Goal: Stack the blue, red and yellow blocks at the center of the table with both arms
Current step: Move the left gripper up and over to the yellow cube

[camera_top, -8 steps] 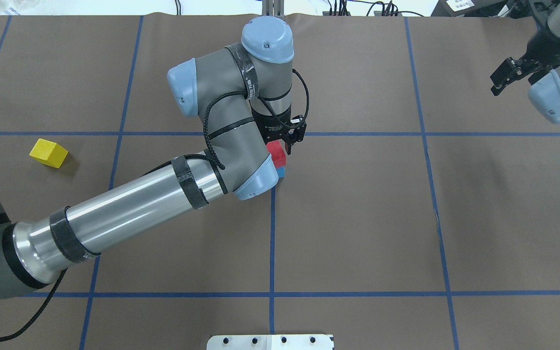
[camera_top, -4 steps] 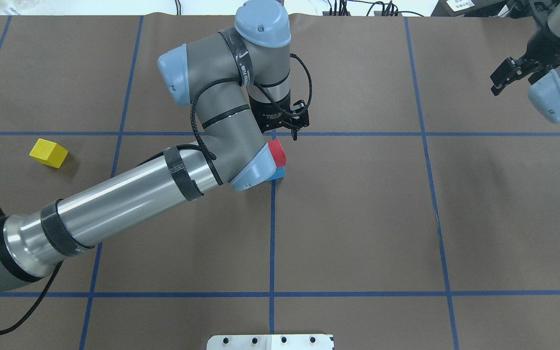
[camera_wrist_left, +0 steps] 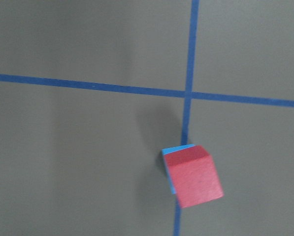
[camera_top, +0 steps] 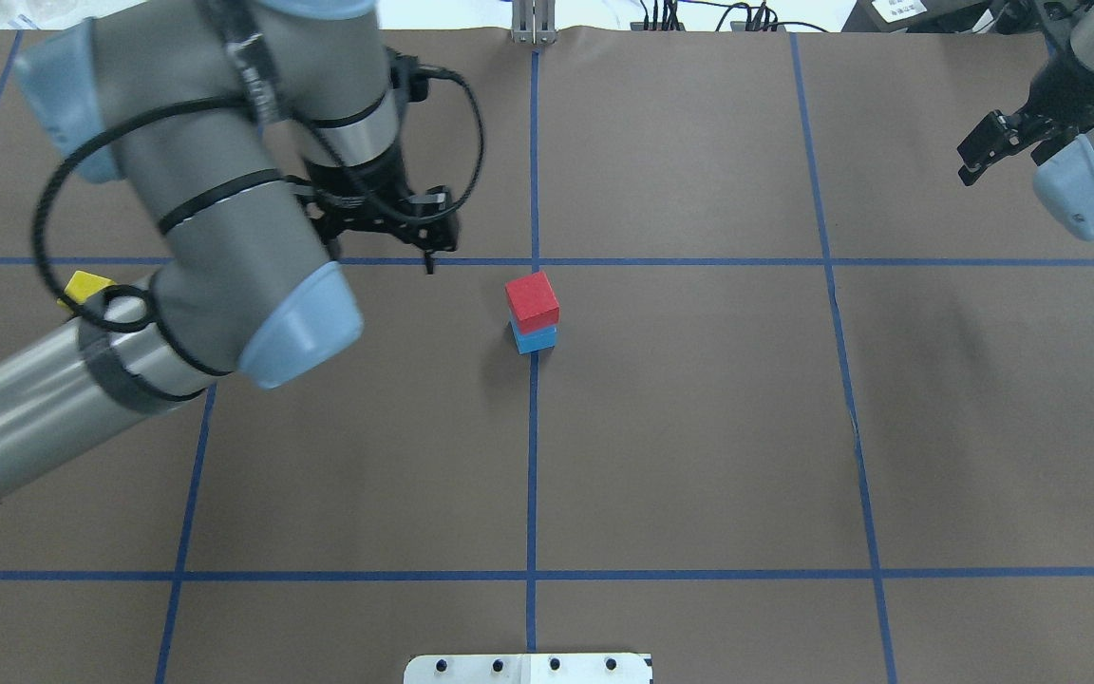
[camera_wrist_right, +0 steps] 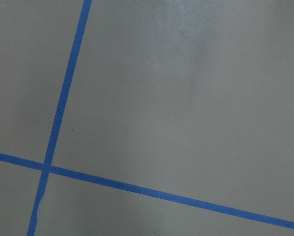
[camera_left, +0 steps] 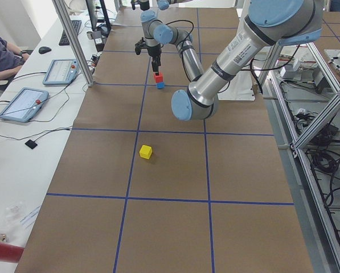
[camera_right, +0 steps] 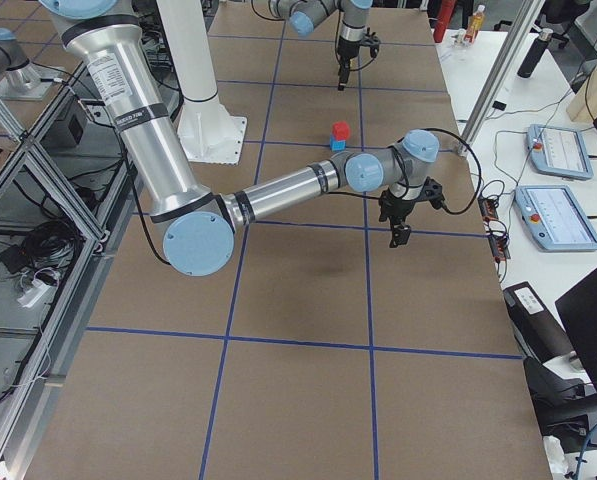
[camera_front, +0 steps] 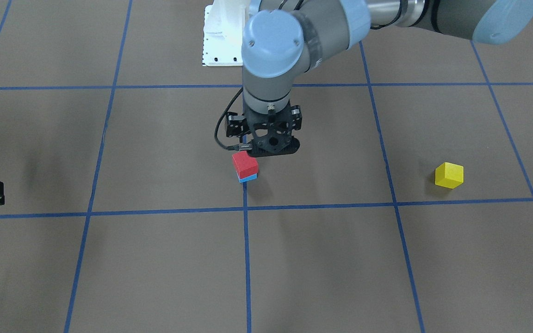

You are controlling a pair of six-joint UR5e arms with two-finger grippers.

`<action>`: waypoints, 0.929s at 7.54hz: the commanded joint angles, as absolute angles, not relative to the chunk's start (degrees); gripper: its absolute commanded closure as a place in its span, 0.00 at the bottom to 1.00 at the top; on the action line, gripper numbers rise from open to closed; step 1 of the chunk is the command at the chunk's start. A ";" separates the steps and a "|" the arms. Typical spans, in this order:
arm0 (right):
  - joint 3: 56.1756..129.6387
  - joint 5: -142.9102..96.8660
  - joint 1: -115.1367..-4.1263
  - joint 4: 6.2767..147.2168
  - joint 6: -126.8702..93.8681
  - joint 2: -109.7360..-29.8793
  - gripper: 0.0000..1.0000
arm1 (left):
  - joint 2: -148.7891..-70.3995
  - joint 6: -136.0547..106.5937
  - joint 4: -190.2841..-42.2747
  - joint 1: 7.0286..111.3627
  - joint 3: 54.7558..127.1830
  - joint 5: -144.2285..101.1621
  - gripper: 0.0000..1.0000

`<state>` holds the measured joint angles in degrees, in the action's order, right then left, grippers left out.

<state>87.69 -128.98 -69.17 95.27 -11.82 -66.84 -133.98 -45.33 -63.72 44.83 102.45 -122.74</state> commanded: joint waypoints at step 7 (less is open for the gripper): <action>88.07 -129.11 -68.91 95.10 -12.74 -66.71 0.00 | -105.56 -17.77 -93.43 58.43 96.51 -122.34 0.00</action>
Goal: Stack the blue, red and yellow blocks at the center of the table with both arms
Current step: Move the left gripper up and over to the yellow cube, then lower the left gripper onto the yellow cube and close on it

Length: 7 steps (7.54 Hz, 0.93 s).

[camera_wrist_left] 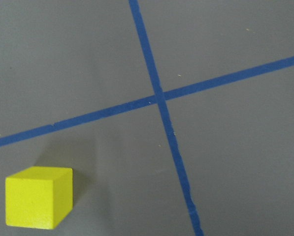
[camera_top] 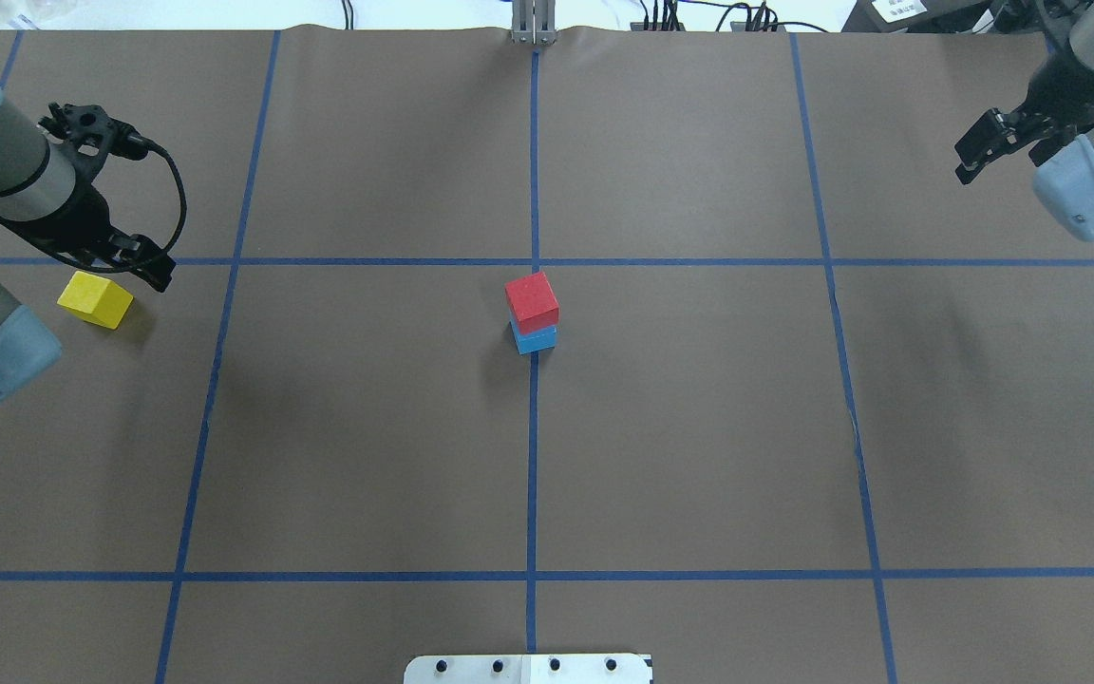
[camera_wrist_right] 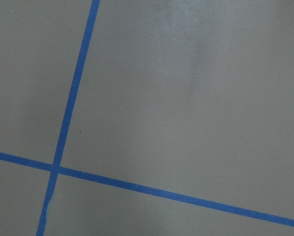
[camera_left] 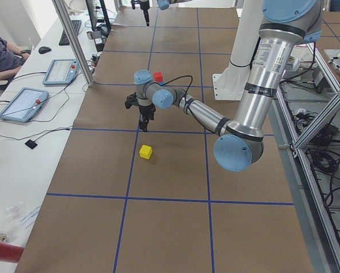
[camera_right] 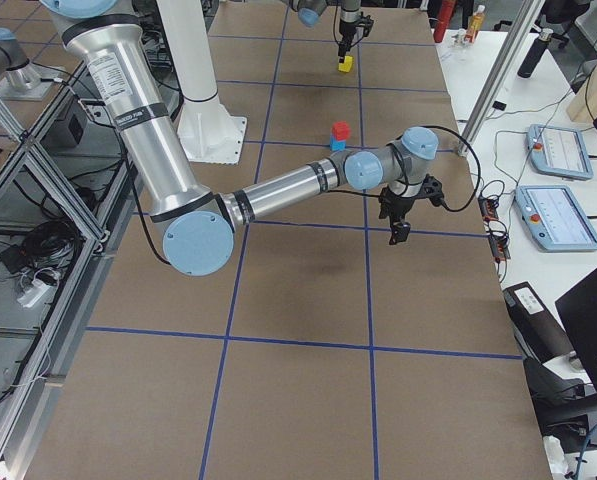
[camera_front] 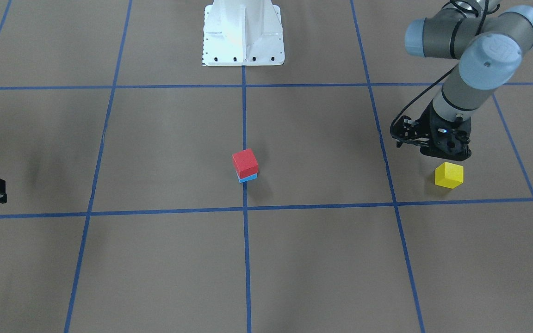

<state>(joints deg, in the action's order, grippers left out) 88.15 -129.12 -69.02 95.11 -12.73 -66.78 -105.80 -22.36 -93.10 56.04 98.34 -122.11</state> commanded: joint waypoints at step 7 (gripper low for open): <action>87.80 -128.85 -68.38 94.75 -12.74 -66.71 0.00 | -106.26 -18.10 -94.39 59.85 88.77 -123.57 0.00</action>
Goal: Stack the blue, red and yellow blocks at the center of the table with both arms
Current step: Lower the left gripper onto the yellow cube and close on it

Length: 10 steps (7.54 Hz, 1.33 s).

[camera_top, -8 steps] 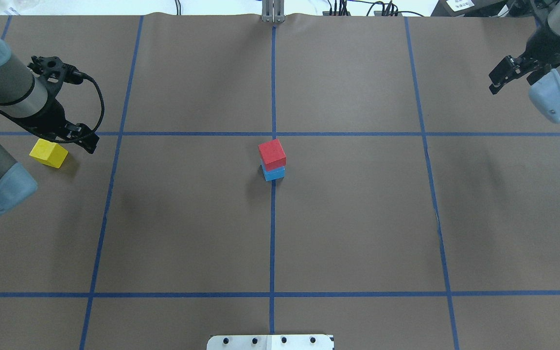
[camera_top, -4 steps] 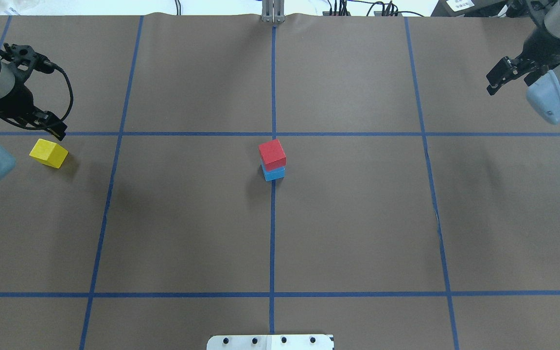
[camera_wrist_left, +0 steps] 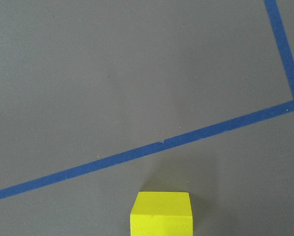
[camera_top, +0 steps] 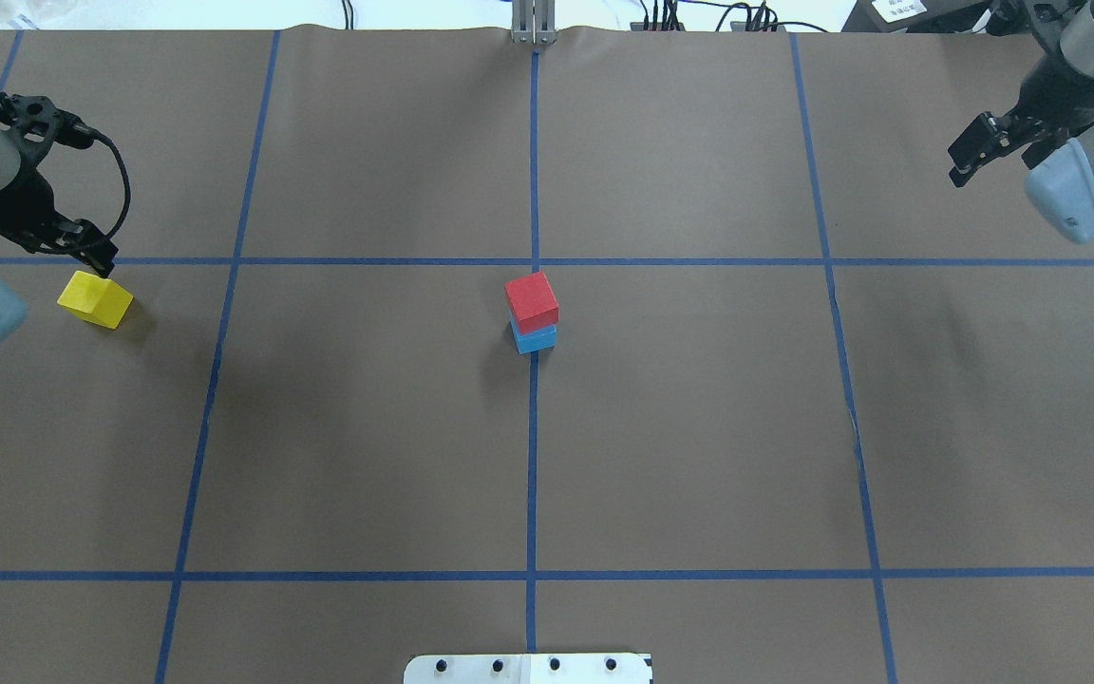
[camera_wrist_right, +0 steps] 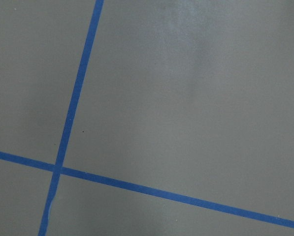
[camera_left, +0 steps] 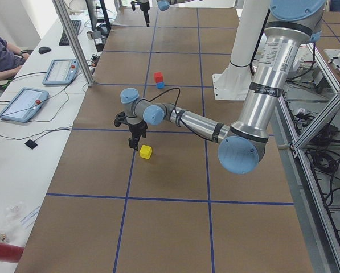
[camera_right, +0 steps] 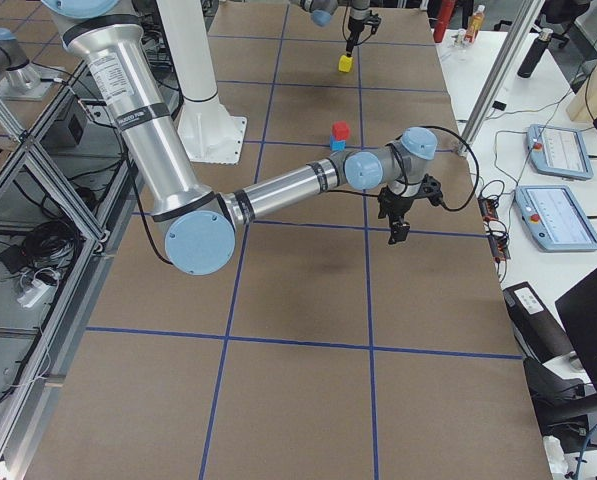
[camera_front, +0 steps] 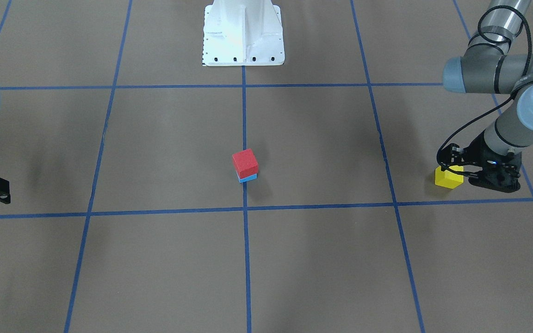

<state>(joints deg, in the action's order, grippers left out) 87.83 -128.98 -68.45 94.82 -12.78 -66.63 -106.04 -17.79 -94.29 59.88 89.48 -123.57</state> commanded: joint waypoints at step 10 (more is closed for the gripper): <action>87.63 -128.50 -68.47 94.83 -12.57 -66.71 0.00 | -105.74 -29.97 -105.98 57.57 83.58 -124.10 0.00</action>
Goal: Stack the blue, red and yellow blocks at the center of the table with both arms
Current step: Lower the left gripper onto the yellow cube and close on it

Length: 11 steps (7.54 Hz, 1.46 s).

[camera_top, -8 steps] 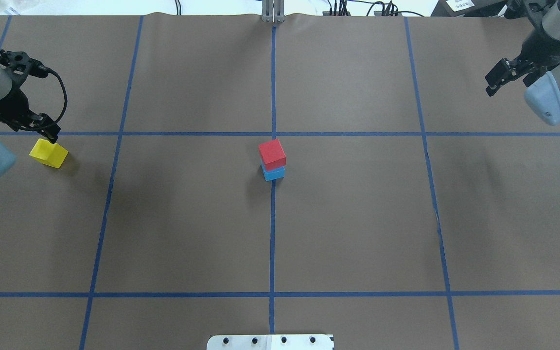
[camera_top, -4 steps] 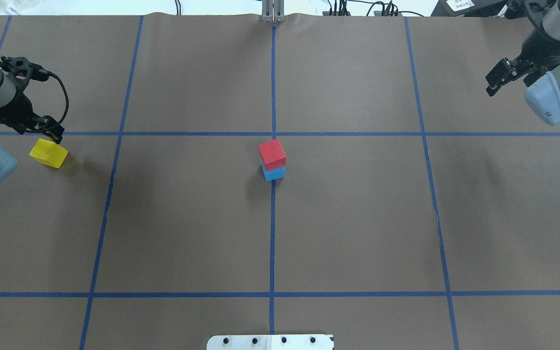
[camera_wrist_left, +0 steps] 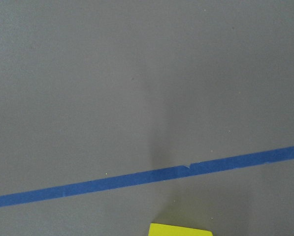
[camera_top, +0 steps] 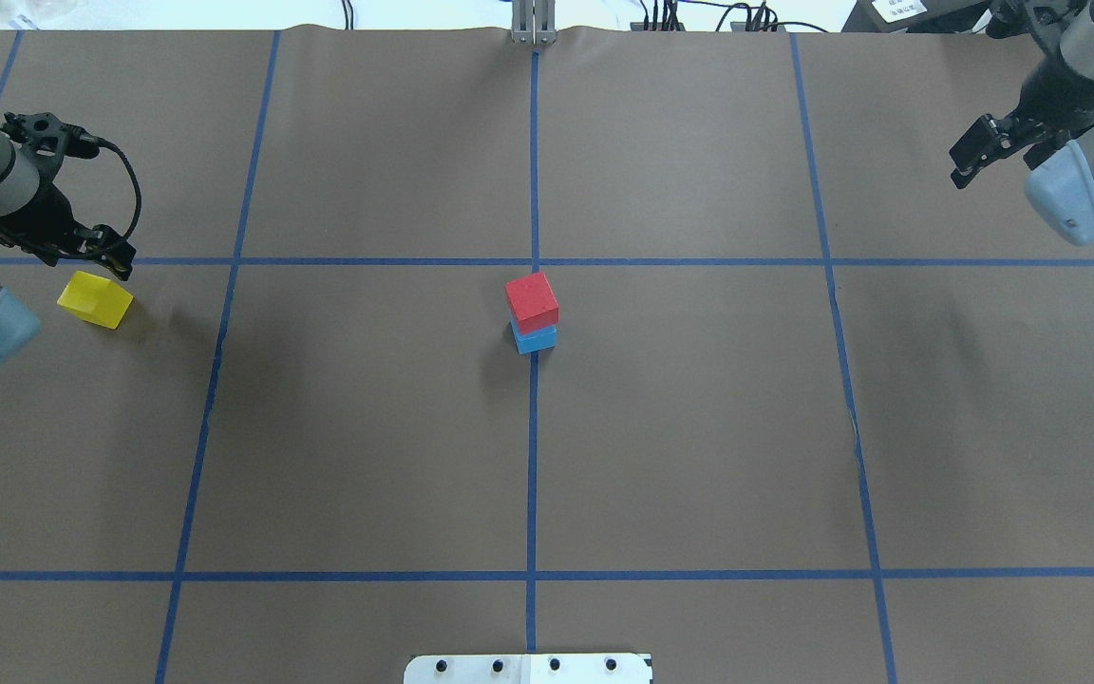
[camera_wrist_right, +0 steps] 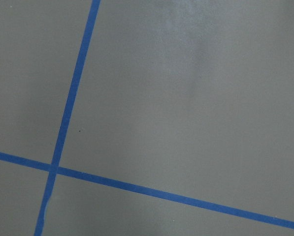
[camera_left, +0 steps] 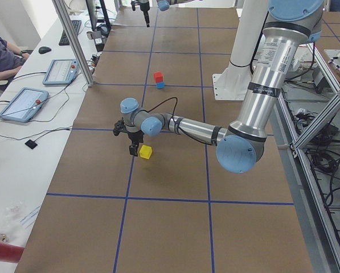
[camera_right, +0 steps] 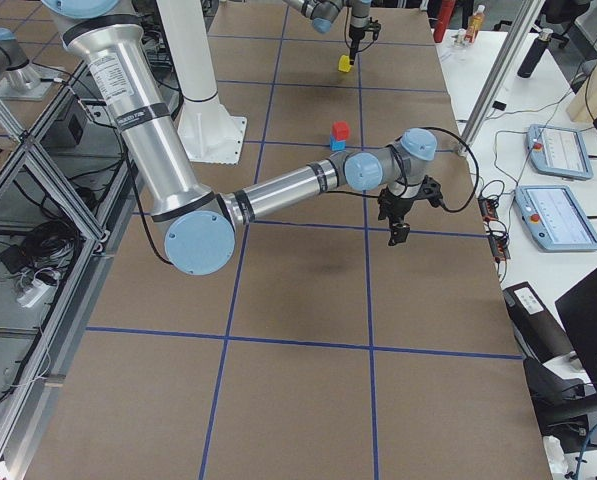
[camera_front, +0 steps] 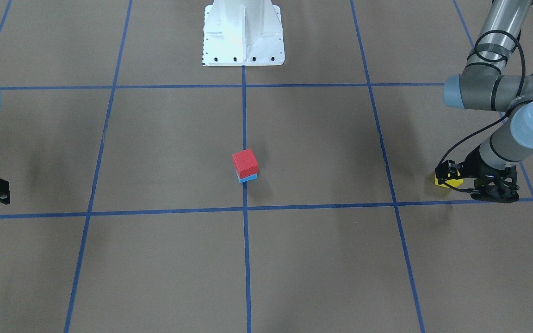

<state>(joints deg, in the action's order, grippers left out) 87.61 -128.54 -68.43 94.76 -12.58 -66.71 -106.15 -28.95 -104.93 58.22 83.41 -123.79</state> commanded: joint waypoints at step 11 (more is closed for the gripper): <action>87.63 -128.50 -68.47 95.01 -12.66 -66.53 0.00 | -104.57 -29.80 -84.58 56.60 101.00 -127.79 1.00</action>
